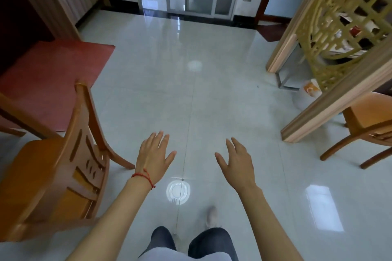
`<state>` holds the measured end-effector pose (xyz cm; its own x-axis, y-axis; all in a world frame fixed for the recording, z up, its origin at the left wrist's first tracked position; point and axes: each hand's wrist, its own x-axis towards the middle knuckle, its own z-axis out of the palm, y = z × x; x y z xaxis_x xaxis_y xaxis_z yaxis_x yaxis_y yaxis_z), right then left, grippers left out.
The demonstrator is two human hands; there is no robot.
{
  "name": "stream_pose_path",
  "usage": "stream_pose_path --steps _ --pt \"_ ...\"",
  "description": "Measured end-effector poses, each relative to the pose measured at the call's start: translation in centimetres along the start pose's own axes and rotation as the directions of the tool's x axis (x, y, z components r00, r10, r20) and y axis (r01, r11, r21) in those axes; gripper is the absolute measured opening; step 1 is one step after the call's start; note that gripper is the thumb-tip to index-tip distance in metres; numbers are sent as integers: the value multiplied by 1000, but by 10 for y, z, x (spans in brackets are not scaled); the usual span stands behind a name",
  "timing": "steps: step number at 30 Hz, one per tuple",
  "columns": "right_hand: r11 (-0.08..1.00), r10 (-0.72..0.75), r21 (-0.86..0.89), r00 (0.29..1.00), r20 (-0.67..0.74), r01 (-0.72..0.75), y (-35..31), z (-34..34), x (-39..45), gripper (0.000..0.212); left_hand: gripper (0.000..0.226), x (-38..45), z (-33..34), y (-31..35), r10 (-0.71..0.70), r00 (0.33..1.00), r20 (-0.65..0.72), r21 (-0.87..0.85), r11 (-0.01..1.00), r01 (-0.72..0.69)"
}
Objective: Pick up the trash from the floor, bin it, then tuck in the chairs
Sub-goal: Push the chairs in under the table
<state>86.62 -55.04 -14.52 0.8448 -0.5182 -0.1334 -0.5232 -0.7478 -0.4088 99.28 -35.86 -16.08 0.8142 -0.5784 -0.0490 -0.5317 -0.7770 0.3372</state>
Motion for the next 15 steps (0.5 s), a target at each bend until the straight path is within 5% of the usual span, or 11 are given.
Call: stream_pose_path --steps 8,15 --pt "982 -185 -25 976 111 189 1 -13 131 59 58 82 7 2 -224 973 -51 -23 975 223" --pt "881 -449 -23 850 276 473 -35 -28 234 59 60 112 1 5 -550 828 -112 -132 834 536"
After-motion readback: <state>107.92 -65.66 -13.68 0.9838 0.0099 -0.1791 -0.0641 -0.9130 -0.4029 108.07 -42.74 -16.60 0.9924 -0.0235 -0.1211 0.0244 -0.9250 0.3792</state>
